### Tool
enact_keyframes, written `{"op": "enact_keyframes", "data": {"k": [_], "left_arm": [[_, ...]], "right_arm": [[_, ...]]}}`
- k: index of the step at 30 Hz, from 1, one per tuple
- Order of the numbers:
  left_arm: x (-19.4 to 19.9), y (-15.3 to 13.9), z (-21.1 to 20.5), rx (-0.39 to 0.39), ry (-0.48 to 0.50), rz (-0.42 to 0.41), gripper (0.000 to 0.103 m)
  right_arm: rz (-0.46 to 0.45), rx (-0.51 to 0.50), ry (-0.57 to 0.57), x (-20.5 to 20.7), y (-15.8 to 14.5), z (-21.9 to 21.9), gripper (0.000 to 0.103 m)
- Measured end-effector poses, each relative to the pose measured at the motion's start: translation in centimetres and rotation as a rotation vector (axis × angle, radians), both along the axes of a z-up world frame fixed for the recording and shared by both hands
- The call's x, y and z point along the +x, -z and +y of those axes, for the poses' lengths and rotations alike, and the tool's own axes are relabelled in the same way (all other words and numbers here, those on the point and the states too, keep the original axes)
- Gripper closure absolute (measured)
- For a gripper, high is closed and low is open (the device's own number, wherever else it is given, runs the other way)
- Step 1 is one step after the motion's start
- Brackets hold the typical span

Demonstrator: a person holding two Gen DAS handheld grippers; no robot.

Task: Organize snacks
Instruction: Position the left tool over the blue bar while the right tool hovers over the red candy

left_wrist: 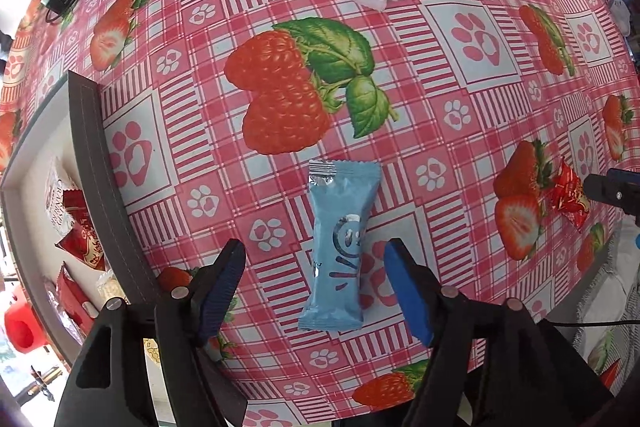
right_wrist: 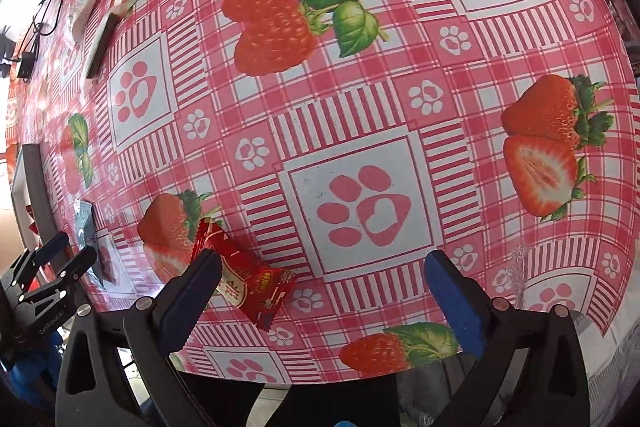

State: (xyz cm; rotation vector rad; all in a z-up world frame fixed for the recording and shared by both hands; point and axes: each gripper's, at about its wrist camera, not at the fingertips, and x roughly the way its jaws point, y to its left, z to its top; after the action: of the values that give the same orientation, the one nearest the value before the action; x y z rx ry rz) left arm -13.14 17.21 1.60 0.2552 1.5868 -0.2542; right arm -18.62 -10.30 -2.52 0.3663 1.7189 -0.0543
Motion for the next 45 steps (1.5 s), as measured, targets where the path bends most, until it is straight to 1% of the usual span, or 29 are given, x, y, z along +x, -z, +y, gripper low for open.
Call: {"op": "enact_keyframes", "data": {"k": [1,3,4,5,7,8,9,10,11,12,13,14,15,17,19,21,24,25,27,28,29,32,33,34,38,41,42,45], "left_arm": [[0.0,0.2,0.0,0.001,-0.008,0.003,0.028],[-0.3,1.2,0.3,0.009,-0.022,0.018,0.028],[0.0,1.5,0.7,0.014,-0.024,0.027,0.028],[0.3,2.3,0.5,0.023,-0.021,0.025,0.025],[0.5,2.7,0.3,0.027,-0.011,0.01,0.022],[0.5,3.2,0.1,0.027,-0.009,0.011,0.019],[0.7,3.4,0.0,0.03,-0.009,0.014,0.012],[0.8,3.7,-0.2,0.043,-0.011,0.021,0.008],[1.1,4.3,-0.1,0.057,-0.021,0.027,0.001],[1.3,4.6,0.1,0.05,-0.038,0.034,0.0],[1.4,5.0,0.4,0.031,-0.059,0.044,0.0],[1.5,5.3,0.7,0.026,-0.066,0.045,0.0],[1.5,5.4,0.6,0.028,-0.063,0.042,0.0],[1.4,5.5,1.1,0.025,-0.075,0.04,0.0],[1.3,5.4,1.3,0.024,-0.093,0.041,0.0],[1.1,5.3,1.6,0.024,-0.094,0.04,0.0],[1.1,5.3,1.8,0.027,-0.091,0.051,0.0],[0.6,4.4,2.2,0.029,-0.091,0.057,0.0],[0.3,4.3,2.0,0.032,-0.091,0.065,0.0],[0.3,4.3,1.8,0.032,-0.095,0.066,0.0],[0.2,4.3,1.6,0.031,-0.1,0.066,0.0],[0.1,4.2,1.4,0.029,-0.101,0.066,0.0],[0.2,4.2,1.3,0.03,-0.1,0.068,0.0],[0.2,4.3,1.3,0.032,-0.102,0.073,0.0],[0.5,4.6,1.4,0.038,-0.113,0.101,0.0],[0.6,4.8,1.4,0.039,-0.112,0.108,0.0],[0.7,4.8,1.4,0.039,-0.112,0.109,0.0],[0.7,4.9,1.4,0.039,-0.114,0.112,0.0]], "right_arm": [[-0.014,0.007,-0.029,-0.5,-0.6,-0.2,0.001],[-0.043,0.004,-0.121,0.3,-1.6,2.2,0.001],[-0.055,-0.008,-0.189,0.2,-2.1,3.6,0.001],[-0.062,-0.022,-0.272,0.1,-2.2,5.2,0.001],[-0.069,-0.069,-0.438,-0.1,-2.0,8.0,0.001],[-0.077,-0.096,-0.509,-0.6,-2.3,9.7,0.001],[-0.082,-0.119,-0.568,-0.8,-2.2,10.9,0.001],[-0.078,-0.136,-0.61,-0.8,-1.8,11.9,0.002],[-0.061,-0.149,-0.636,-0.6,-1.4,12.8,0.002],[-0.042,-0.16,-0.646,-0.3,-0.8,13.5,0.002],[-0.029,-0.17,-0.644,-0.3,0.0,13.9,0.001],[-0.018,-0.159,-0.628,-0.3,0.3,14.1,0.001],[-0.013,-0.13,-0.594,0.2,1.0,13.2,0.001],[-0.016,-0.139,-0.523,0.6,1.0,12.4,0.001],[-0.001,-0.123,-0.428,0.7,1.1,11.1,0.001],[0.013,-0.118,-0.37,0.6,1.2,10.5,0.001],[0.012,-0.124,-0.377,0.7,2.1,10.9,0.001],[0.012,-0.126,-0.369,0.5,2.2,11.0,0.001],[0.021,-0.126,-0.331,0.0,1.1,11.7,0.001],[0.025,-0.12,-0.311,0.1,0.7,11.2,0.0],[0.03,-0.117,-0.297,0.8,1.8,10.7,0.0],[0.042,-0.112,-0.295,0.9,2.0,10.9,0.0],[0.045,-0.108,-0.297,1.8,2.4,10.8,0.0],[0.046,-0.107,-0.297,1.8,2.4,10.9,0.0],[0.024,-0.111,-0.294,2.0,2.9,11.6,0.0],[-0.003,-0.112,-0.29,2.0,2.1,10.8,0.0],[-0.006,-0.112,-0.288,1.5,1.3,10.3,0.0],[0.0,-0.111,-0.287,1.4,1.3,10.4,0.0]]}}
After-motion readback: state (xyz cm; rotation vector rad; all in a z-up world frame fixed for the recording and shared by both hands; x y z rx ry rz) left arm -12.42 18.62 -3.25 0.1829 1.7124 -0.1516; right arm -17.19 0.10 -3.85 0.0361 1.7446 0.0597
